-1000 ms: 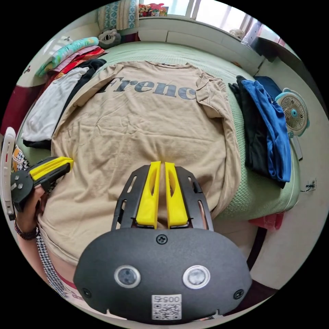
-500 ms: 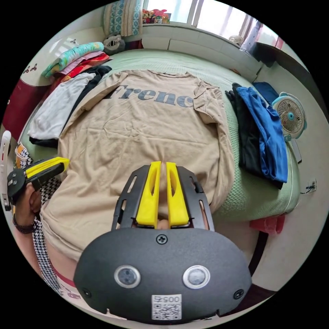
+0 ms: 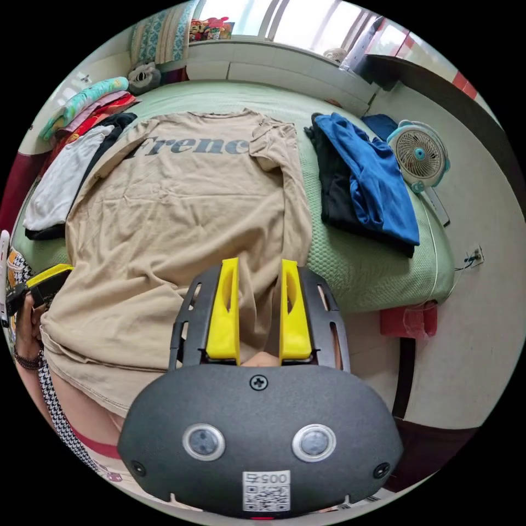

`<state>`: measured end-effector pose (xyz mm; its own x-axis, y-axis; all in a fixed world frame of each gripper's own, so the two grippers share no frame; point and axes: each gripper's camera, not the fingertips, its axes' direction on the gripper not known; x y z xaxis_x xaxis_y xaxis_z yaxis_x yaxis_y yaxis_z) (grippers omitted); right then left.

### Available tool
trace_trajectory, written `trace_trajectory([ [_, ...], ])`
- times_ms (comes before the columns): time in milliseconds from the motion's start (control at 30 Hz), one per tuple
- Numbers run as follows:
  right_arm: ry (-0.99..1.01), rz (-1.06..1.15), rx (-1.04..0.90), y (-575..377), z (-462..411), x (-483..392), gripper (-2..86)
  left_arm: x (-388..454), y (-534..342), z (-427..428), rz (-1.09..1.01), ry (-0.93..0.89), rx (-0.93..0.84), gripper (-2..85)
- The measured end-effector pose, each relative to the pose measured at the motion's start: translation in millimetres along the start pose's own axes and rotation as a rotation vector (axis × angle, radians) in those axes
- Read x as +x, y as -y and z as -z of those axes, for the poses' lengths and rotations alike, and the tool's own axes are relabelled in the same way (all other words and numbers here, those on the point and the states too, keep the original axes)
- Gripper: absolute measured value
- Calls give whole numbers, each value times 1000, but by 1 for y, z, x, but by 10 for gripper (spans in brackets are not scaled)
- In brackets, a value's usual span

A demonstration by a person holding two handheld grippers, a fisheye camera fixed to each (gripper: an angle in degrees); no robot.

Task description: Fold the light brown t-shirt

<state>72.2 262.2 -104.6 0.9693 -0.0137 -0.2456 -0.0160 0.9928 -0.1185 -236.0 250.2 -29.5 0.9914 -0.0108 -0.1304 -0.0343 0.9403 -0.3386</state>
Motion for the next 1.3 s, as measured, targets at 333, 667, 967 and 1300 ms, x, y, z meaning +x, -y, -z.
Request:
trace_trajectory([
  [333,21,7,-42,-10,-5,9,70,7,0,11,-54,103,-47,104],
  [667,73,22,17,-10,36,32,-14,0,-8,84,-25,103,118,12],
  [967,32,-6,200,89,80,59,-13,-14,88,150,5,93,287,27],
  [1300,61,13,203,53,76,103,72,-26,60,118,-58,92,153,102],
])
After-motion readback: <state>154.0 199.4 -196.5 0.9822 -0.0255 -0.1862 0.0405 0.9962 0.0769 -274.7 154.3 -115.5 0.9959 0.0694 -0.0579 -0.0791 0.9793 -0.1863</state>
